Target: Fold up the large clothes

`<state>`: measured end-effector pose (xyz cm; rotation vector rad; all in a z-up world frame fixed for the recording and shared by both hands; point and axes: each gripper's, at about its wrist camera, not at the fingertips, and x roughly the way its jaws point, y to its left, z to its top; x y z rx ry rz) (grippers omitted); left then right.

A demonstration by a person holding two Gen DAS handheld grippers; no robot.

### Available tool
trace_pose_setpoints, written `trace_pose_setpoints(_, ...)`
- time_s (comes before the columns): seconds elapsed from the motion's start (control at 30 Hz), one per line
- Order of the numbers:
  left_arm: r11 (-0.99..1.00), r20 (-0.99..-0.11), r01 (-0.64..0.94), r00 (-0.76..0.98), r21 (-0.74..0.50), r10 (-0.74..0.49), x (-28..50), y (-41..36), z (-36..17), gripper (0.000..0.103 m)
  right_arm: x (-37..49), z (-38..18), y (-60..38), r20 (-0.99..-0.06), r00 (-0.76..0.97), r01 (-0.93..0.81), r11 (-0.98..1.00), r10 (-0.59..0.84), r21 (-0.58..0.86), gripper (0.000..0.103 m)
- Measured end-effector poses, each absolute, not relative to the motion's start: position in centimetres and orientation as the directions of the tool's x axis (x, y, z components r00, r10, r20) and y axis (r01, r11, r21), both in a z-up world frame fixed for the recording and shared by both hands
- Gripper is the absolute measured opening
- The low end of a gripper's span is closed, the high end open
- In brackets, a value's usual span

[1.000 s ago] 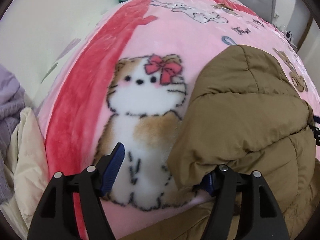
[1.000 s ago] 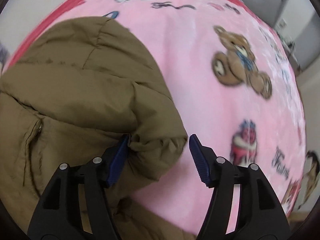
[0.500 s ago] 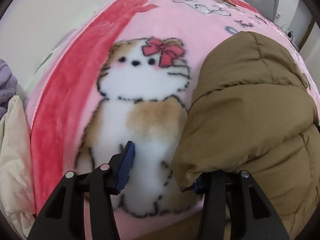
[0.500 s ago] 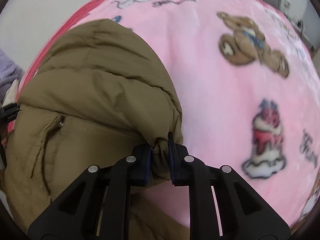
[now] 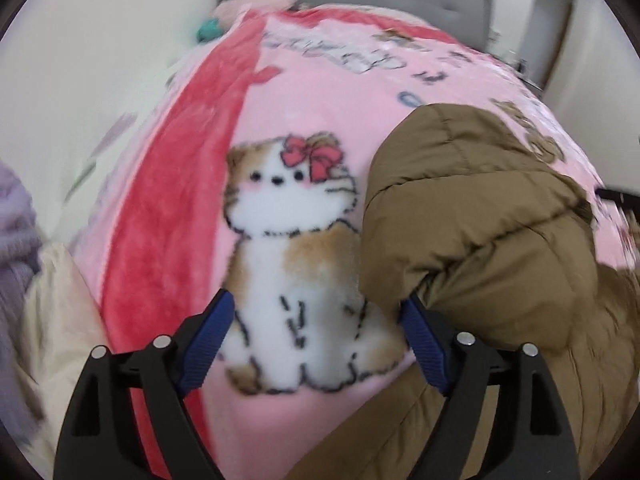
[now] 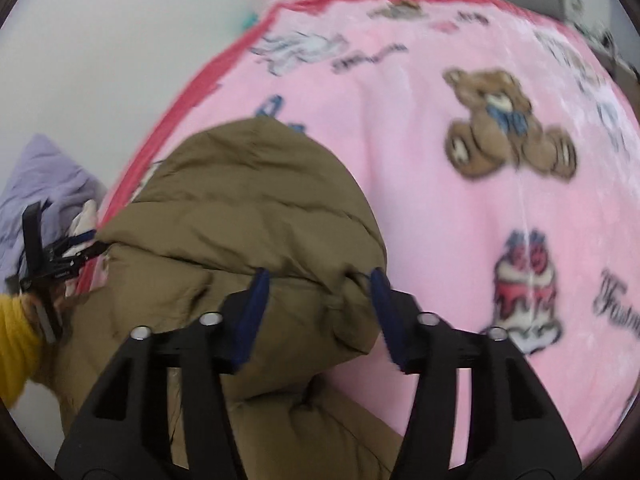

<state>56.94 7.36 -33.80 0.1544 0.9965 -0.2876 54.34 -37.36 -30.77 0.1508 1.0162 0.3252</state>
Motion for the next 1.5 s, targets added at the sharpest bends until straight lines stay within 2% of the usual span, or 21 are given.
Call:
trace_pose_setpoints(0.07,0.935,-0.834,0.352,0.526,0.034,-0.168,57.4,7.0,-32.5,0.083,55.3,-29.6,-36.9,-0.81,0.488,-0.223,0.944,0.325,0.245,0.065)
trace_pose_setpoints(0.2,0.917,-0.817,0.395,0.546,0.056,-0.186,60.5,5.1,-30.7,0.09,59.1,-28.9,-35.4,-0.825,0.474,-0.28,0.941,0.308,0.19,0.065)
trace_pose_setpoints(0.4,0.869,-0.813,0.494,0.496,-0.025,-0.305,65.7,0.3,-29.4,0.09,64.4,-31.2,-31.5,-0.878,0.413,-0.342,0.935,0.243,0.098,0.065)
trace_pose_setpoints(0.53,0.862,-0.858,0.505,0.428,-0.034,-0.285,69.8,-2.8,-31.3,0.09,67.3,-34.0,-30.5,-0.917,0.362,-0.352,0.935,0.17,0.035,0.065)
trace_pose_setpoints(0.57,0.861,-0.867,0.508,0.414,-0.033,-0.278,70.3,-3.2,-31.8,0.09,67.9,-34.5,-30.5,-0.922,0.353,-0.346,0.938,0.157,0.027,0.066)
trace_pose_setpoints(0.67,0.851,-0.916,0.526,0.343,0.004,-0.208,72.2,-5.0,-34.7,0.09,69.5,-36.1,-31.0,-0.942,0.321,-0.312,0.95,0.096,-0.009,0.088)
trace_pose_setpoints(0.73,0.835,-0.943,0.549,0.29,0.026,-0.162,72.6,-5.9,-36.7,0.089,70.2,-37.0,-31.1,-0.945,0.304,-0.303,0.953,0.123,0.026,0.084)
trace_pose_setpoints(0.77,0.833,-0.947,0.553,0.279,0.025,-0.157,72.6,-6.2,-37.3,0.089,70.3,-37.2,-31.0,-0.942,0.307,-0.303,0.952,0.133,0.035,0.073)
trace_pose_setpoints(0.8,0.836,-0.947,0.549,0.278,0.017,-0.163,72.6,-6.2,-37.7,0.088,70.4,-37.6,-30.8,-0.939,0.303,-0.317,0.947,0.16,0.059,0.057)
trace_pose_setpoints(0.83,0.84,-0.947,0.543,0.276,0.012,-0.165,72.5,-6.2,-38.0,0.087,70.3,-38.0,-30.6,-0.94,0.294,-0.324,0.943,0.175,0.074,0.051)
trace_pose_setpoints(0.87,0.848,-0.947,0.531,0.268,-0.01,-0.179,72.5,-6.1,-38.6,0.08,70.2,-38.4,-30.4,-0.942,0.279,-0.328,0.94,0.188,0.09,0.041)
trace_pose_setpoints(0.93,0.855,-0.944,0.517,0.263,-0.036,-0.199,72.2,-6.1,-39.2,0.07,69.8,-38.7,-29.8,-0.937,0.294,-0.338,0.937,0.189,0.083,0.033)
trace_pose_setpoints(1.0,0.839,-0.926,0.544,0.31,-0.015,-0.217,71.2,-6.6,-39.1,0.05,69.3,-38.6,-29.9,-0.929,0.318,-0.335,0.939,0.186,0.074,0.021)
trace_pose_setpoints(1.07,0.835,-0.914,0.55,0.345,0.011,-0.215,70.4,-7.0,-39.1,0.039,69.0,-38.2,-30.1,-0.919,0.339,-0.318,0.944,0.199,0.087,0.014)
trace_pose_setpoints(1.2,0.821,-0.876,0.567,0.429,0.071,-0.22,68.7,-7.2,-37.5,0.02,67.9,-36.7,-30.0,-0.895,0.394,-0.326,0.942,0.211,0.079,0.008)
trace_pose_setpoints(1.3,0.815,-0.826,0.572,0.502,0.096,-0.255,66.9,-6.6,-34.8,0.017,65.9,-33.8,-30.4,-0.838,0.48,-0.337,0.937,0.259,0.096,0.008)
trace_pose_setpoints(1.5,0.796,-0.739,0.602,0.565,0.064,-0.367,61.6,-4.3,-28.9,0.015,59.2,-27.3,-31.0,-0.729,0.577,-0.41,0.903,0.368,0.131,0.007)
